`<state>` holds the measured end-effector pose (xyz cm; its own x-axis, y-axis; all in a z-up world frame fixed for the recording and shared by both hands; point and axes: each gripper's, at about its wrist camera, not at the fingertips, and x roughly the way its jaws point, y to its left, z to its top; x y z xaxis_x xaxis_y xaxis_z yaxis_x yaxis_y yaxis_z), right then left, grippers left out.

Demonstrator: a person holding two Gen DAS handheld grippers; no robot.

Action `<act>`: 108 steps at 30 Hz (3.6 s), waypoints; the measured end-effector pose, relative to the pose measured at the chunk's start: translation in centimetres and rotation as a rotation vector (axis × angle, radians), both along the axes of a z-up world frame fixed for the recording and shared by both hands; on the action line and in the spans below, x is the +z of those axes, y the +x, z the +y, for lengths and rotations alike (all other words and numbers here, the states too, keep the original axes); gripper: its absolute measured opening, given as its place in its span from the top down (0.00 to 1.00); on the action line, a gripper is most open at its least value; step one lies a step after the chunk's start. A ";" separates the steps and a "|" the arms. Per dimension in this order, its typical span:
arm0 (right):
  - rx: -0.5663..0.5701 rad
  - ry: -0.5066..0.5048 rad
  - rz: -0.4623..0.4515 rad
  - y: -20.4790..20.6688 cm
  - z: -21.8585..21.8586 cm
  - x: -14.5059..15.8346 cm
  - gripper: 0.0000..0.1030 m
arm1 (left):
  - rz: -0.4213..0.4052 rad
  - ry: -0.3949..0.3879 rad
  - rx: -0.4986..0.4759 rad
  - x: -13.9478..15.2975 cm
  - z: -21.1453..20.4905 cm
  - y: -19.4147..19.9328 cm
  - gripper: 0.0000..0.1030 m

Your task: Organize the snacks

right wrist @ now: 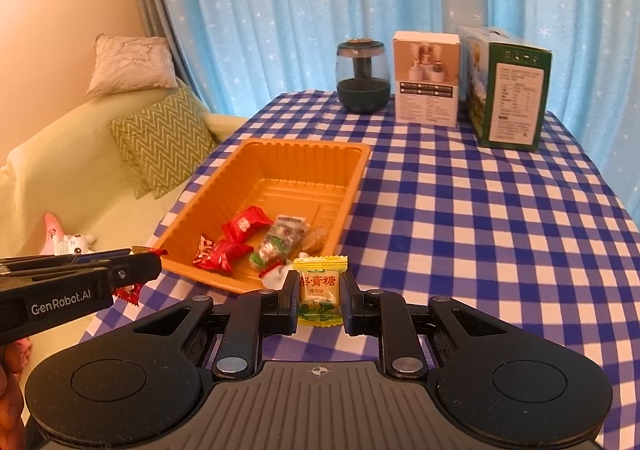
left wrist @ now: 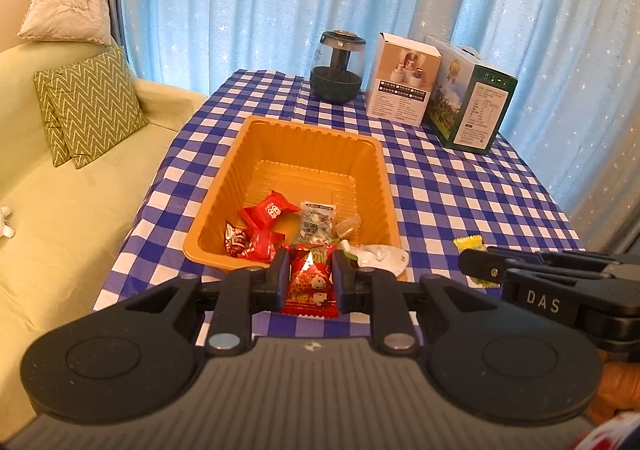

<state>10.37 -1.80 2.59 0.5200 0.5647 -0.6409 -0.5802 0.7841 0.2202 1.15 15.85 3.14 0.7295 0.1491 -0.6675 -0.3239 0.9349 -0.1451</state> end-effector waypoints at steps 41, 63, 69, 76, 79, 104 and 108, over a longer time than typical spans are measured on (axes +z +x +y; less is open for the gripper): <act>0.087 -0.031 0.058 15.2 10.9 -3.3 0.80 | 0.050 0.029 -0.099 -4.1 10.0 16.5 0.81; 0.099 -0.072 0.080 17.6 12.7 -5.6 0.80 | 0.099 0.039 -0.129 -6.6 10.9 19.9 0.70; 0.107 -0.059 0.077 17.4 13.0 -5.3 0.80 | 0.079 0.054 -0.114 -5.6 11.6 18.5 0.65; 0.130 -0.027 0.061 16.9 13.1 -4.8 0.41 | 0.072 0.082 -0.087 -4.9 12.3 16.1 0.50; 0.118 -0.017 0.063 16.6 12.5 -4.4 0.39 | 0.074 0.086 -0.080 -4.7 12.3 14.9 0.46; 0.008 0.000 0.079 5.4 4.2 1.6 0.21 | -0.017 0.135 -0.060 2.5 5.3 3.0 0.03; -0.014 0.005 0.097 3.1 2.4 2.4 0.14 | -0.024 0.134 -0.056 3.1 3.6 0.4 0.03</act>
